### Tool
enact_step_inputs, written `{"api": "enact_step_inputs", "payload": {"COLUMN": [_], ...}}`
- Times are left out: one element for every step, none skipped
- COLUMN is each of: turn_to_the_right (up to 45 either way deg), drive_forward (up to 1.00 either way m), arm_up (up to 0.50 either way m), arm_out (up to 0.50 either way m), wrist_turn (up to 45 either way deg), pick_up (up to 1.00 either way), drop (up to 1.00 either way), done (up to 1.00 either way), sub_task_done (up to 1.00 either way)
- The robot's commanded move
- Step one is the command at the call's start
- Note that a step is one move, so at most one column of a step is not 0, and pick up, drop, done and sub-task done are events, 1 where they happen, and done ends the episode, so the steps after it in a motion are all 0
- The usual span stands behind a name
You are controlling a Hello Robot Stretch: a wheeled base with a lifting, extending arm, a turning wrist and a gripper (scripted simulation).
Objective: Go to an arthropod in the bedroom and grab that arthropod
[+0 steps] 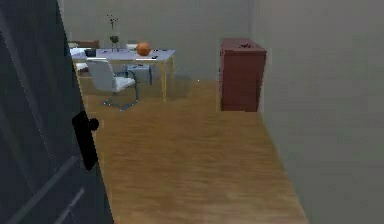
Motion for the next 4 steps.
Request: {"api": "enact_step_inputs", "payload": {"turn_to_the_right": [9.0, 0.0, 0.0, 0.0], "drive_forward": [0.0, 1.0, 1.0, 0.55], "arm_up": [0.0, 0.0, 0.0, 0.0], "arm_out": [0.0, 0.0, 0.0, 0.0], "wrist_turn": [0.0, 0.0, 0.0, 0.0], "pick_up": [0.0, 0.0, 0.0, 0.0], "drop": [0.0, 0.0, 0.0, 0.0], "done": [0.0, 0.0, 0.0, 0.0], "sub_task_done": [0.0, 0.0, 0.0, 0.0]}}
